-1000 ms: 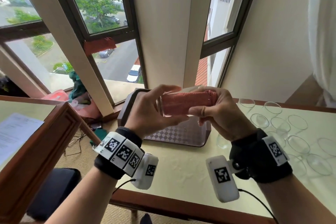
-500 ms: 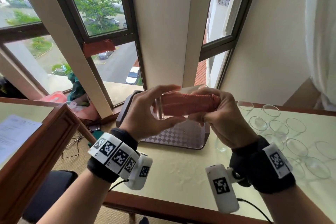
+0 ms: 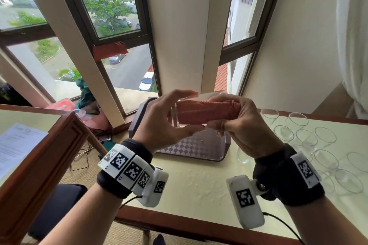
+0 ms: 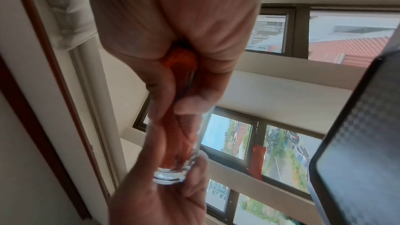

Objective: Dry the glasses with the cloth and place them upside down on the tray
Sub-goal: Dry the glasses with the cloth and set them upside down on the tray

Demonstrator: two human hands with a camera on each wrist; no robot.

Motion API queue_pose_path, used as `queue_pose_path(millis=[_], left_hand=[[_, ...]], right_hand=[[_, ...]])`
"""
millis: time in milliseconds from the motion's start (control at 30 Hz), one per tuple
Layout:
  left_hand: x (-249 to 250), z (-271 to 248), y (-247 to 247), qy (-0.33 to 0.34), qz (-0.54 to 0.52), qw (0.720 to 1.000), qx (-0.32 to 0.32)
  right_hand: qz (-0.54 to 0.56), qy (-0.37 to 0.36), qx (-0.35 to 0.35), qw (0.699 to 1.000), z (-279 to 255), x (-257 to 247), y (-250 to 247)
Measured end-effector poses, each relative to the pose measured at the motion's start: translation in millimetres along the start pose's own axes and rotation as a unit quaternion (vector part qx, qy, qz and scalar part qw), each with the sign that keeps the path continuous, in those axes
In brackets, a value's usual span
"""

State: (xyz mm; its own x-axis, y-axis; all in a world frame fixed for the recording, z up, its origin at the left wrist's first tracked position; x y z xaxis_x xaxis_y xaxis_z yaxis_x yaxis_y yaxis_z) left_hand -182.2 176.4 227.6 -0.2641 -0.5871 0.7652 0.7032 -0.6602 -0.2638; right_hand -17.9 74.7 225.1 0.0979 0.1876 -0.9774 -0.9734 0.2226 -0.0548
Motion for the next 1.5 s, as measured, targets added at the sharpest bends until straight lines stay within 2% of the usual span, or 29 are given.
queue_pose_path(millis=[67, 133, 200, 267, 367, 433, 467, 533, 600, 667, 700, 767, 867, 933, 967, 1000, 1033, 1067, 1133, 1200, 1300, 1433, 1500], left_hand=[[-2, 1, 1, -0.078, -0.094, 0.992, 0.007], [-4, 1, 5, -0.171, -0.206, 0.963, 0.019], [-5, 1, 5, -0.206, -0.215, 0.954, 0.035], [-2, 2, 4, -0.175, -0.173, 0.969, 0.033], [2, 1, 2, -0.07, -0.056, 0.996, 0.01], [2, 0, 6, 0.0, 0.01, 1.0, -0.002], [0, -2, 8, 0.011, 0.009, 1.0, -0.001], [-3, -4, 12, -0.054, -0.081, 0.995, 0.01], [-7, -6, 17, -0.164, -0.208, 0.964, 0.027], [-11, -9, 20, -0.221, -0.243, 0.943, 0.049], [-11, -9, 20, -0.222, -0.236, 0.944, 0.057], [-8, -7, 19, -0.187, -0.205, 0.959, 0.055], [-2, -5, 24, -0.078, -0.094, 0.992, 0.006], [0, -7, 29, -0.004, -0.001, 1.0, -0.016], [0, -8, 32, 0.007, 0.011, 1.0, -0.014], [1, -9, 35, -0.008, -0.009, 1.0, -0.008], [1, -9, 39, -0.051, -0.06, 0.997, 0.002], [1, -8, 43, -0.112, -0.125, 0.986, 0.014], [0, -7, 49, -0.238, -0.218, 0.946, 0.039], [-2, -5, 51, -0.294, -0.233, 0.926, 0.044], [3, -2, 53, -0.267, -0.211, 0.94, 0.033], [12, 0, 62, -0.145, -0.076, 0.986, 0.024], [16, -1, 70, -0.1, -0.039, 0.994, 0.023]], right_hand=[[0.011, -0.016, 0.018, 1.0, -1, 0, -1], [-0.035, -0.043, 0.027, 0.998, -2, -4, -1], [-0.101, -0.059, 0.019, 0.993, -2, -8, 0], [-0.101, -0.043, 0.005, 0.994, -3, -7, 1], [-0.042, -0.005, -0.023, 0.999, -5, -7, 1], [0.001, 0.013, -0.03, 0.999, -6, -6, -2], [0.015, 0.018, -0.028, 0.999, -6, -6, -4], [0.025, 0.014, -0.024, 0.999, -7, -5, -5], [0.008, -0.009, -0.014, 1.0, -8, -2, -6], [-0.026, -0.022, 0.009, 0.999, -7, 1, -8], [-0.038, -0.024, 0.011, 0.999, -7, 1, -9], [-0.044, -0.008, -0.006, 0.999, -8, 2, -11], [-0.004, 0.044, -0.053, 0.998, -11, 2, -19], [0.013, 0.058, -0.061, 0.996, -13, 3, -23], [0.02, 0.052, -0.058, 0.997, -14, 2, -25], [0.027, 0.044, -0.049, 0.997, -15, 2, -27], [0.031, 0.035, -0.033, 0.998, -17, 3, -28], [0.029, 0.027, -0.013, 0.999, -18, 3, -29], [0.003, 0.011, 0.02, 1.0, -20, 4, -30], [-0.025, 0.012, 0.023, 0.999, -24, 5, -30], [-0.025, 0.038, 0.001, 0.999, -29, 7, -35], [0.006, 0.059, -0.027, 0.998, -33, 3, -49], [0.002, 0.051, -0.015, 0.999, -35, -2, -56]])
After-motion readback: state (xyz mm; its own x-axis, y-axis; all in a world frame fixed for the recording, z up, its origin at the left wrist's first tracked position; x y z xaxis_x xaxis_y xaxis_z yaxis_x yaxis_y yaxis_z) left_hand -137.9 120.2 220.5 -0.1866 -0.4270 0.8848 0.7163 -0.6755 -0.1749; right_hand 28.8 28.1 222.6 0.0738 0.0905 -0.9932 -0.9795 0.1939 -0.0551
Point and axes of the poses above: each hand's wrist, its own z-axis towards the middle knuckle, its own y-axis out of the palm, x = y × z, the point moved 3 cm from there along z, towards the middle knuckle, and after that the axes turned 14 degrees about -z, right-handed, at the moved point
